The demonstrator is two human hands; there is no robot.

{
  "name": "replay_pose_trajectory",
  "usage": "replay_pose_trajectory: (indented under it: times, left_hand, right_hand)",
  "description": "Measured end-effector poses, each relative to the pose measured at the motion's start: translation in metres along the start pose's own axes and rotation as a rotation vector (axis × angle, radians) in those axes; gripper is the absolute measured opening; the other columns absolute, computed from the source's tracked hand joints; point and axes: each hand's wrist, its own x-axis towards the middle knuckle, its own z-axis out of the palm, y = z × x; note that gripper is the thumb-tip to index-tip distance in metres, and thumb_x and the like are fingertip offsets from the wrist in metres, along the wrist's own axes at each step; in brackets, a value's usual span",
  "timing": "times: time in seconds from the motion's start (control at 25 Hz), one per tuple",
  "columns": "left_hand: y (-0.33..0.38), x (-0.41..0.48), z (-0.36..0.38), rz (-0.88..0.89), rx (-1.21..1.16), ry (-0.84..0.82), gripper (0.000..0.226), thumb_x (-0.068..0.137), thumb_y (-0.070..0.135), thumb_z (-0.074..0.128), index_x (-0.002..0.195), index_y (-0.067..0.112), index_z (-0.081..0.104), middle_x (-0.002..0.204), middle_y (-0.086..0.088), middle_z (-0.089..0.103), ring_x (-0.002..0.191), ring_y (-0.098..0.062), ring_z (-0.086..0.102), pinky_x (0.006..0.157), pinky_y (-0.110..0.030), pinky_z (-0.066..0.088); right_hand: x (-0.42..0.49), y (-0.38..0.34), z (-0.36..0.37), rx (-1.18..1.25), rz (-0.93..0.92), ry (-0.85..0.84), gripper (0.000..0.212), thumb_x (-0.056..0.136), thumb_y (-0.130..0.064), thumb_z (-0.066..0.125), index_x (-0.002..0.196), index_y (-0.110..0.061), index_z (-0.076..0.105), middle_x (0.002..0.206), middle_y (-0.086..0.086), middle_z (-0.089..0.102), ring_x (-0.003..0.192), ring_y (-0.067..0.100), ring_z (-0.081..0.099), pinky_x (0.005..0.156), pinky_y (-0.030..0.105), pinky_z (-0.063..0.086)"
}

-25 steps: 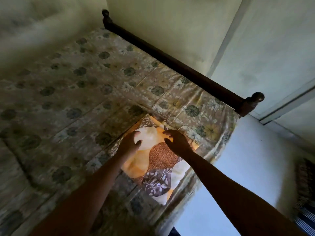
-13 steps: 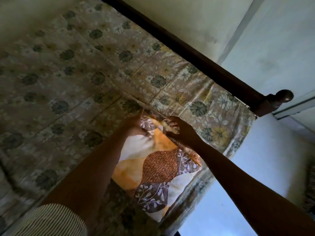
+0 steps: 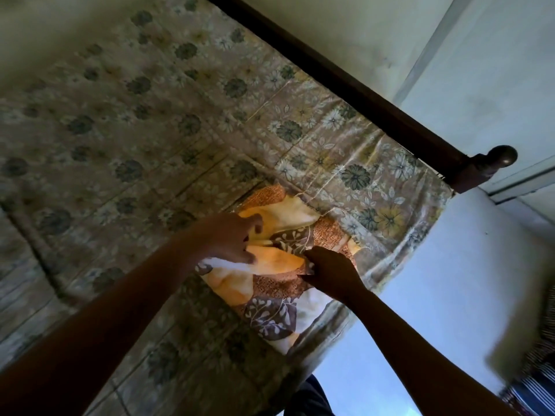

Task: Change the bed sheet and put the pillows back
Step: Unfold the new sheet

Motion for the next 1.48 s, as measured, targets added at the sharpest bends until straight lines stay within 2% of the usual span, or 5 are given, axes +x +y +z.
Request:
replay_pose_trajectory:
  times: [0.28, 0.44, 0.84, 1.08, 1.48]
  left_hand:
    - [0.043, -0.071, 0.081, 0.113, 0.273, 0.281, 0.021, 0.088, 0.025, 0.059, 0.107, 0.018, 0.063, 0.102, -0.003, 0.066, 0.099, -0.023, 0.062, 0.083, -0.035, 0.046]
    - [0.005, -0.15, 0.152, 0.192, 0.168, 0.521, 0.034, 0.041, 0.034, 0.09, 0.068, 0.027, 0.071, 0.059, 0.009, 0.066, 0.053, -0.014, 0.065, 0.049, -0.023, 0.048]
    - [-0.031, -0.237, 0.304, -0.054, -0.288, 0.353, 0.036, 0.09, 0.031, 0.055, 0.125, 0.021, 0.059, 0.121, -0.006, 0.063, 0.104, -0.025, 0.062, 0.084, -0.032, 0.05]
    - [-0.006, -0.198, 0.285, -0.154, -0.396, 0.456, 0.05, 0.094, 0.03, 0.05, 0.14, 0.019, 0.036, 0.143, -0.003, 0.04, 0.111, -0.018, 0.056, 0.088, -0.029, 0.05]
    - [0.009, -0.135, 0.269, -0.423, -0.545, 0.319, 0.097, 0.079, 0.068, 0.049, 0.149, 0.022, 0.002, 0.155, -0.006, 0.016, 0.138, -0.025, 0.028, 0.107, -0.039, 0.035]
  right_hand:
    - [-0.059, -0.104, 0.013, 0.005, -0.167, 0.064, 0.034, 0.084, -0.03, 0.061, 0.116, -0.018, 0.062, 0.108, 0.007, 0.066, 0.097, 0.025, 0.063, 0.08, 0.032, 0.048]
    - [-0.101, -0.167, 0.065, 0.154, -0.232, 0.119, 0.033, 0.081, -0.027, 0.065, 0.113, -0.021, 0.066, 0.103, 0.007, 0.071, 0.092, 0.026, 0.066, 0.078, 0.03, 0.048]
    - [-0.149, -0.217, 0.198, 0.5, 0.168, 0.072, 0.037, 0.088, -0.017, 0.063, 0.125, -0.013, 0.058, 0.127, 0.006, 0.059, 0.106, 0.019, 0.06, 0.089, 0.023, 0.044]
    - [-0.116, -0.169, 0.169, 1.683, 0.858, 0.33, 0.033, 0.095, -0.015, 0.05, 0.125, -0.001, 0.05, 0.105, 0.014, 0.058, 0.101, 0.025, 0.052, 0.077, 0.032, 0.048]
    - [-0.016, -0.154, 0.139, 1.404, 0.827, 0.218, 0.013, 0.083, -0.015, 0.068, 0.08, -0.008, 0.057, 0.078, 0.015, 0.063, 0.055, 0.014, 0.053, 0.043, 0.016, 0.043]
